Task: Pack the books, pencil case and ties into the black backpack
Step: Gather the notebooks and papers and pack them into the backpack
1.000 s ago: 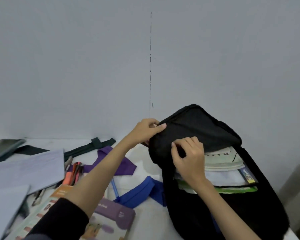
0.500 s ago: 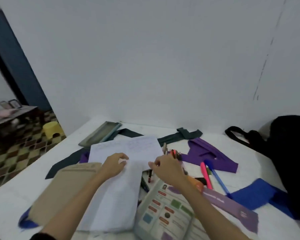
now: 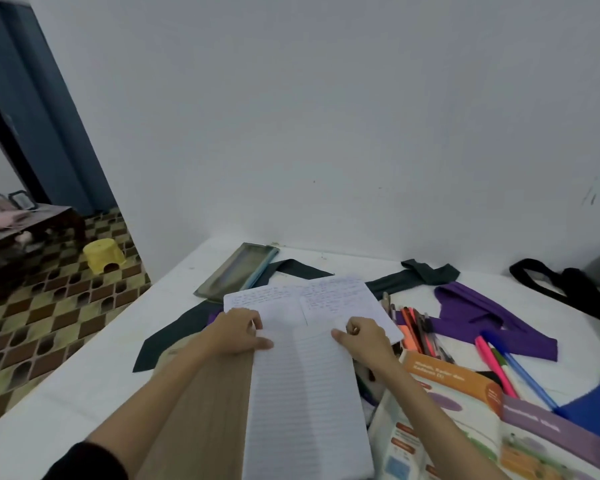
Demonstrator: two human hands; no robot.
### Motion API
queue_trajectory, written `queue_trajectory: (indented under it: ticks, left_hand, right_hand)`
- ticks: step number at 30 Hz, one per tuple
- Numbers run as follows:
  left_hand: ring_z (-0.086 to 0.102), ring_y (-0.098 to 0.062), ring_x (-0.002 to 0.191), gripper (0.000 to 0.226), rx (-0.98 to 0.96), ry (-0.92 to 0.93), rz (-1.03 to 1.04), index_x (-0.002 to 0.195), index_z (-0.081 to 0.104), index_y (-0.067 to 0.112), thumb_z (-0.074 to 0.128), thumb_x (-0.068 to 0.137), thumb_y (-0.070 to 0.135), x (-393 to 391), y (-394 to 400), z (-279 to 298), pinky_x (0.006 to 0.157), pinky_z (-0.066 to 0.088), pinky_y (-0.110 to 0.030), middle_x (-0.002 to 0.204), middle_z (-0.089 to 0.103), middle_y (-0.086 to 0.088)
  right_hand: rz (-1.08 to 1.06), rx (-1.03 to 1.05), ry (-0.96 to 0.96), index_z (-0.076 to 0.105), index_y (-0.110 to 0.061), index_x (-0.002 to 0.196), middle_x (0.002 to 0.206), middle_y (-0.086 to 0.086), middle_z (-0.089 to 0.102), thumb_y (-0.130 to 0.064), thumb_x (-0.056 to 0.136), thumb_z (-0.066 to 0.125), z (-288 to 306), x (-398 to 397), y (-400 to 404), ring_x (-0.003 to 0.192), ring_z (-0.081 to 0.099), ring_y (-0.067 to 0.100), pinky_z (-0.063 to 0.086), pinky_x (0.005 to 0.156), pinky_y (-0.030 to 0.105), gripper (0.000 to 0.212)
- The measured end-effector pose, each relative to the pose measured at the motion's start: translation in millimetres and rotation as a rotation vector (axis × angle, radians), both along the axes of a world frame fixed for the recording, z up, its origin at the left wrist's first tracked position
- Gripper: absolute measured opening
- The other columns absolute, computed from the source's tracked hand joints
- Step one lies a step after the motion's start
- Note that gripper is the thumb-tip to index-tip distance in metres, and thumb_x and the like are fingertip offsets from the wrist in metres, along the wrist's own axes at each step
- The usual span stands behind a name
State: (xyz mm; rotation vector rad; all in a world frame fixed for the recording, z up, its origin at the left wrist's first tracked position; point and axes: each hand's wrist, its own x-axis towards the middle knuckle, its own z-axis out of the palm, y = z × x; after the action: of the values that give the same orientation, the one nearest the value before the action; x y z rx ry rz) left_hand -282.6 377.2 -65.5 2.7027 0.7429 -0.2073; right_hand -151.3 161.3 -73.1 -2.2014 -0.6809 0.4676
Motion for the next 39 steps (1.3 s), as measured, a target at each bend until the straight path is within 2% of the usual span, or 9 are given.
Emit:
queue_trajectory:
  ticks: [4, 9, 14, 18, 24, 28, 30, 34, 39]
  left_hand:
    - [0.048, -0.006, 0.072, 0.034, -0.093, -0.216, 0.058, 0.095, 0.060, 0.019, 0.073, 0.077, 0.045, 8.4, 10.2, 32.2, 0.058, 0.034, -0.016, 0.077, 0.050, 0.009]
    - [0.051, -0.007, 0.065, 0.024, -0.181, -0.229, -0.005, 0.079, 0.067, 0.025, 0.062, 0.086, 0.048, 19.2, 31.5, 103.8, 0.058, 0.036, -0.019, 0.072, 0.059, 0.009]
    - [0.060, -0.008, 0.097, 0.032, -0.521, -0.275, -0.002, 0.120, 0.061, 0.020, 0.052, 0.094, 0.038, 46.1, 20.9, 151.5, 0.075, 0.047, -0.018, 0.114, 0.062, 0.003]
    - [0.068, -0.015, 0.085, 0.036, -0.864, -0.370, 0.014, 0.132, 0.043, 0.027, 0.046, 0.097, 0.040, 70.8, -7.0, 140.2, 0.065, 0.056, -0.025, 0.116, 0.058, -0.003]
    - [0.048, -0.022, 0.115, 0.078, -0.700, -0.604, 0.071, 0.145, 0.016, 0.038, 0.057, 0.082, 0.058, 101.6, -35.6, 83.3, 0.085, 0.052, -0.031, 0.126, 0.034, 0.002]
    - [0.061, -0.009, 0.098, 0.070, -0.924, -0.683, 0.157, 0.131, 0.038, 0.021, 0.059, 0.077, 0.059, 107.3, -48.3, 73.5, 0.076, 0.052, -0.024, 0.109, 0.061, 0.004]
    - [0.063, -0.005, 0.090, 0.047, -0.916, -0.775, 0.171, 0.115, 0.051, 0.020, 0.063, 0.081, 0.051, 110.9, -53.1, 73.3, 0.067, 0.050, -0.018, 0.101, 0.064, 0.005]
    - [0.066, -0.007, 0.086, 0.017, -0.972, -0.936, 0.138, 0.097, 0.059, 0.026, 0.068, 0.084, 0.032, 112.4, -59.0, 82.4, 0.068, 0.054, -0.021, 0.097, 0.068, 0.005]
    - [0.069, -0.014, 0.090, 0.035, -0.938, -0.990, 0.091, 0.104, 0.063, 0.017, 0.074, 0.076, 0.034, 102.1, -53.4, 86.1, 0.067, 0.054, -0.027, 0.099, 0.072, 0.001]
  right_hand:
    - [-0.040, 0.299, 0.226, 0.031, -0.016, 0.070, 0.069, 0.002, 0.039, -0.025, 0.094, 0.054, 23.1, 9.5, 12.7, 0.059, 0.030, 0.015, 0.021, 0.053, 0.028, 0.034]
    - [-0.203, 0.560, 0.109, 0.034, -0.017, 0.068, 0.061, -0.001, 0.026, -0.020, 0.092, 0.057, 65.2, 32.1, 22.8, 0.055, 0.023, 0.013, 0.017, 0.050, 0.025, 0.033]
    - [-0.263, 0.702, 0.056, 0.034, -0.017, 0.072, 0.060, 0.001, 0.025, -0.019, 0.092, 0.056, 96.3, 55.0, 19.8, 0.054, 0.022, 0.014, 0.020, 0.048, 0.024, 0.030]
    - [-0.255, 0.750, 0.144, 0.038, -0.023, 0.065, 0.067, 0.009, 0.033, -0.028, 0.090, 0.060, 92.1, 59.1, 17.7, 0.058, 0.032, 0.020, 0.026, 0.055, 0.028, 0.034]
    - [-0.177, 0.750, 0.240, 0.048, -0.017, 0.078, 0.061, 0.006, 0.023, -0.043, 0.086, 0.062, 90.7, 57.1, -1.0, 0.046, 0.020, 0.016, 0.017, 0.042, 0.023, 0.030]
    - [0.040, 0.725, 0.309, 0.064, -0.019, 0.108, 0.103, 0.025, 0.062, -0.061, 0.078, 0.063, 93.4, 53.2, -13.3, 0.084, 0.058, 0.046, 0.049, 0.071, 0.049, 0.051]
    - [0.112, 0.672, 0.268, 0.062, -0.020, 0.116, 0.112, 0.009, 0.068, -0.042, 0.079, 0.068, 93.5, 53.5, -15.6, 0.102, 0.065, 0.028, 0.055, 0.079, 0.036, 0.043]
    - [0.048, 0.687, 0.132, 0.064, -0.015, 0.112, 0.100, 0.004, 0.069, -0.016, 0.085, 0.067, 99.0, 55.1, -15.0, 0.088, 0.067, 0.018, 0.053, 0.063, 0.022, 0.027]
    - [0.044, 0.750, 0.133, 0.067, -0.012, 0.106, 0.090, -0.001, 0.070, -0.015, 0.086, 0.066, 108.6, 55.1, -19.4, 0.076, 0.066, 0.009, 0.049, 0.055, 0.017, 0.021]
